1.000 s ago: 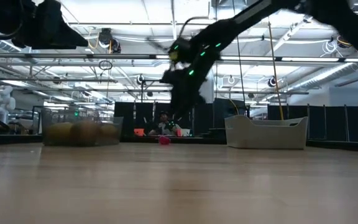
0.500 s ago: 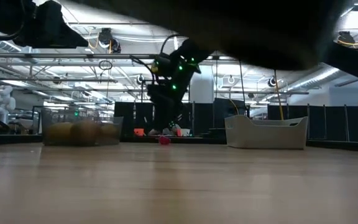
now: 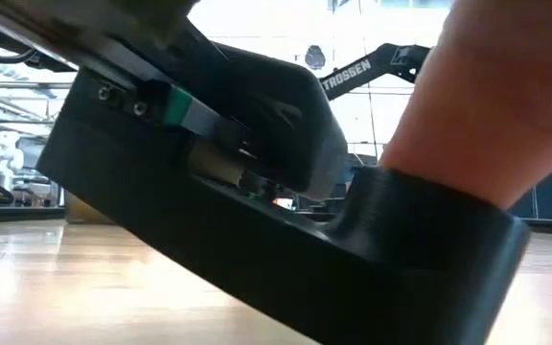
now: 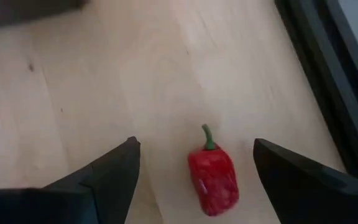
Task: Sort produce into baskets
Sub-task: Put the red bell pepper into the gray bin
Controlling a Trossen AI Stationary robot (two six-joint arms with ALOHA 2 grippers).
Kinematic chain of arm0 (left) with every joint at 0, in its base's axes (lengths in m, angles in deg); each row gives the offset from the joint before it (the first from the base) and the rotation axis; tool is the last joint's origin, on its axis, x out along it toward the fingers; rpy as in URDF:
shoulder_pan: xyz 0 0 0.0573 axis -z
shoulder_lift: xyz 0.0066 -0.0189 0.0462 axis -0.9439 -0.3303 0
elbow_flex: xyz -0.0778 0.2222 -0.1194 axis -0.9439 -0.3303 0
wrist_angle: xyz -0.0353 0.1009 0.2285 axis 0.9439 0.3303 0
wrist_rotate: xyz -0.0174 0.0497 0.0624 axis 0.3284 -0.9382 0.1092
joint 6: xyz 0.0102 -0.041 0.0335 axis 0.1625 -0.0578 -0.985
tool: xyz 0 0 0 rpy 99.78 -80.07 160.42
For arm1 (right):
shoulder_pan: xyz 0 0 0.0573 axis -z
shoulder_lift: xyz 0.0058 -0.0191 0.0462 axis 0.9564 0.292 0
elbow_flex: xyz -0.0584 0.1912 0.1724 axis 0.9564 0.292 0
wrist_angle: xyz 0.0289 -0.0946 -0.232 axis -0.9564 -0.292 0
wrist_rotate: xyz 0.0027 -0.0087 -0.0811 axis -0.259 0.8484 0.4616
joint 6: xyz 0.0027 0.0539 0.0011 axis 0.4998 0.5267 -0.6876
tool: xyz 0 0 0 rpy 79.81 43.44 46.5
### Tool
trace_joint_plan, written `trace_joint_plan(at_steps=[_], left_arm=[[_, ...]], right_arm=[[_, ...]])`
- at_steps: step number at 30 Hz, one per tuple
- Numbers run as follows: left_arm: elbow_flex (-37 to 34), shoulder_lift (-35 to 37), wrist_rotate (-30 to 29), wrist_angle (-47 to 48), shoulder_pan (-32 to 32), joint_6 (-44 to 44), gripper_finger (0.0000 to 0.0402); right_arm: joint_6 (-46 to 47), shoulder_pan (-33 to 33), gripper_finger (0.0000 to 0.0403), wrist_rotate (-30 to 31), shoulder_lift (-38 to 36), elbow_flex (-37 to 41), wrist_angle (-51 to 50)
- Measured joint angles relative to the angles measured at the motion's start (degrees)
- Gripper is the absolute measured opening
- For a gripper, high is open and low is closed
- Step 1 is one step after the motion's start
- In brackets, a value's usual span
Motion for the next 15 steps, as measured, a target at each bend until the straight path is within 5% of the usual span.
trace_joint_plan(at_steps=[15], left_arm=[[0.0, 0.0, -0.2, -0.1, 0.0, 0.0, 0.0262]], right_arm=[[-2.1, -0.3, 0.0259, -0.1, 0.1, 0.0, 1.1]])
